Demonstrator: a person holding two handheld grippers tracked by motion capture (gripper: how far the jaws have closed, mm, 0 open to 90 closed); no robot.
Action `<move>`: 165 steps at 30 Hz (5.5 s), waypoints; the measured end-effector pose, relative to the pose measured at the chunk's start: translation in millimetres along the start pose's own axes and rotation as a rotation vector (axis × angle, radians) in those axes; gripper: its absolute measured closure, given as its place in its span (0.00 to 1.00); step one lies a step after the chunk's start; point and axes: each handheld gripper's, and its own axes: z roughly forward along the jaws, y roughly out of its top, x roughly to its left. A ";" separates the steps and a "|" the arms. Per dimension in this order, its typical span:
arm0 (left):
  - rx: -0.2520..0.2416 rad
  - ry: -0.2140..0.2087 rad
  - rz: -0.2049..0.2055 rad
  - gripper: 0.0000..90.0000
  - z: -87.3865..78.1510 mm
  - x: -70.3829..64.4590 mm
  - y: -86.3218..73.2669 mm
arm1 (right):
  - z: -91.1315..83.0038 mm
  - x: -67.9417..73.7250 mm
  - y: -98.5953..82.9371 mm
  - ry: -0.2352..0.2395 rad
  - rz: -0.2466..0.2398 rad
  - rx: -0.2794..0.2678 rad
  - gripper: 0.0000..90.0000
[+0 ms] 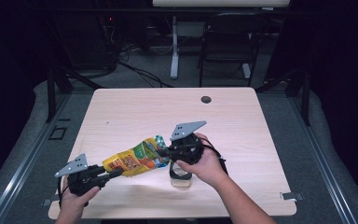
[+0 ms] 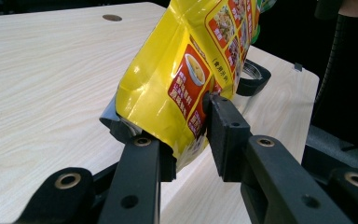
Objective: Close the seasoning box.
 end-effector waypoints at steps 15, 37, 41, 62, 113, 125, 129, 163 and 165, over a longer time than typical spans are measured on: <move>0.035 -0.004 0.045 0.84 3.0 -3.7 3.8 | -1.6 -4.1 -20.4 -0.003 0.033 0.001 1.00; 0.092 0.072 0.082 0.84 6.1 -14.9 13.1 | 1.5 -9.8 -37.7 -0.010 0.067 -0.035 0.98; 0.111 0.078 0.096 0.84 5.0 -16.5 16.0 | 1.7 -8.5 -39.9 -0.018 0.078 -0.056 0.97; 0.153 0.110 0.136 0.84 0.6 -28.6 27.2 | -4.8 -9.5 -58.8 -0.009 0.111 -0.146 0.92; 0.208 0.104 0.237 0.85 14.7 -48.1 79.1 | -32.5 -16.9 -79.9 -0.019 0.138 -0.172 1.00; 0.208 0.105 0.231 0.85 15.9 -48.3 79.9 | -32.3 -17.2 -81.7 -0.021 0.142 -0.174 1.00; 0.211 0.107 0.238 0.85 16.0 -49.2 80.9 | -32.7 -17.1 -81.8 -0.026 0.143 -0.171 1.00; 0.193 0.146 0.276 0.85 17.4 -65.4 86.8 | -34.5 -17.5 -84.4 -0.034 0.144 -0.162 1.00; 0.173 0.152 0.269 0.85 17.4 -65.9 83.9 | -34.4 -17.3 -84.5 -0.036 0.145 -0.163 1.00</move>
